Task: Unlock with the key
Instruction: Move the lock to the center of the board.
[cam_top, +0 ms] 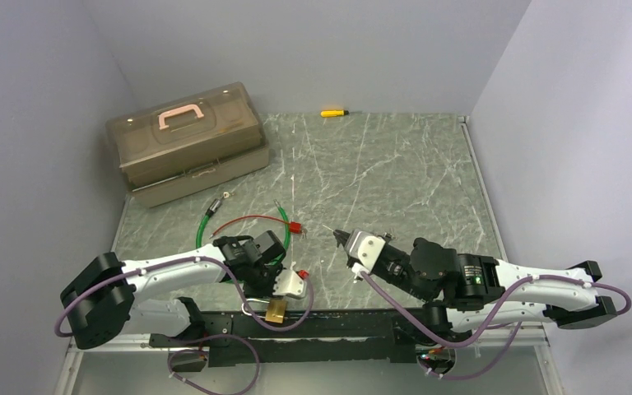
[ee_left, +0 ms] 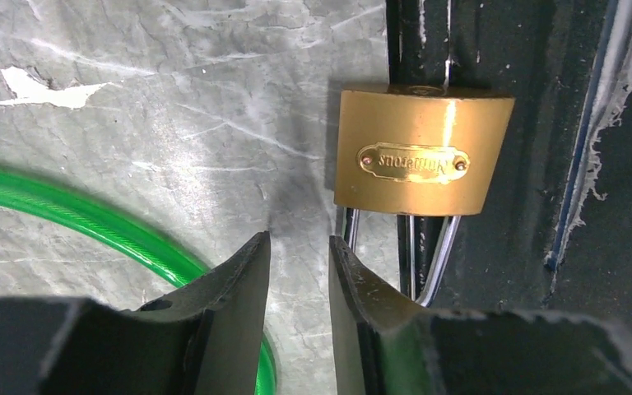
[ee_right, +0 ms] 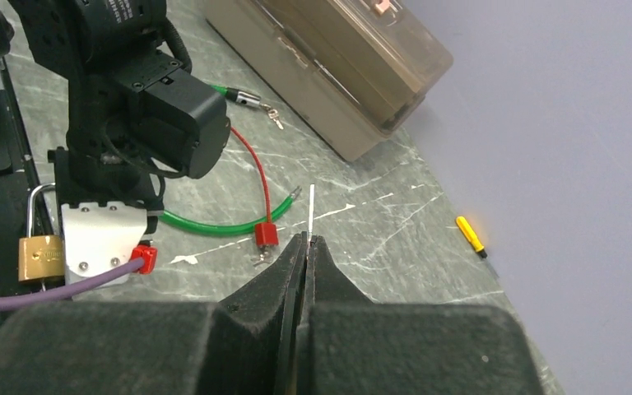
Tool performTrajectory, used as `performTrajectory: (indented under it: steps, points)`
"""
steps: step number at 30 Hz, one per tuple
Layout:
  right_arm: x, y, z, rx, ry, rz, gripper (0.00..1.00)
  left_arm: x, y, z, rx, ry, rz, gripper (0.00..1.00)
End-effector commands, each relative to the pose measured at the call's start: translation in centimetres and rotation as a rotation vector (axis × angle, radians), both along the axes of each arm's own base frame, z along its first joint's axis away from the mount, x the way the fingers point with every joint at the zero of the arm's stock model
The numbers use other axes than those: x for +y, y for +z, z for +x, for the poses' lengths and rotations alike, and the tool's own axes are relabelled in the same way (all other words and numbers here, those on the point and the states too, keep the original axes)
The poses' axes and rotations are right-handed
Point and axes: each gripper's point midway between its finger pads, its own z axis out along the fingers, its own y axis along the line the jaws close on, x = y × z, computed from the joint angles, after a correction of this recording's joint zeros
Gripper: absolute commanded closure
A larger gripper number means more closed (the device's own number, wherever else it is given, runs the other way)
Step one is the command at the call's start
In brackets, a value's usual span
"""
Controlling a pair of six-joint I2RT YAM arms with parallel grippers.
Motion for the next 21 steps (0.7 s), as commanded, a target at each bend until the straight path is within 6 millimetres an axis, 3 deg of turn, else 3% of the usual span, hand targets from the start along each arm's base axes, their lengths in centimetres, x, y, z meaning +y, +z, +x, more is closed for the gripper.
performTrajectory:
  steps: [1,4,7,11,15,17,18,21]
  points:
    - [-0.3,1.4,0.4,0.006,-0.037,0.080,1.00,-0.3,-0.5,-0.1,0.004,0.017,0.004,0.63]
    - [-0.5,1.6,0.6,0.002,-0.046,0.082,1.00,-0.3,-0.4,-1.5,0.112,-0.018,0.050,0.60]
    - [-0.3,1.6,0.6,0.003,-0.049,0.077,1.00,-0.6,-0.1,-1.8,0.147,-0.051,0.063,0.59]
    - [-0.1,1.5,0.6,0.010,-0.051,0.062,1.00,-1.4,1.1,2.7,0.038,0.008,-0.002,0.58]
    - [0.0,1.4,0.5,0.015,-0.046,0.057,1.00,-1.4,3.5,7.0,0.058,0.178,-0.067,0.59]
    - [0.0,1.5,0.5,0.013,-0.045,0.058,1.00,-1.7,4.8,6.4,0.100,0.183,-0.117,0.59]
    - [0.0,1.5,0.6,0.012,-0.047,0.057,1.00,-2.2,5.2,5.1,0.147,0.168,-0.152,0.58]
    - [0.1,1.5,0.6,0.008,-0.052,0.046,1.00,-2.4,4.2,1.9,0.181,0.131,-0.146,0.56]
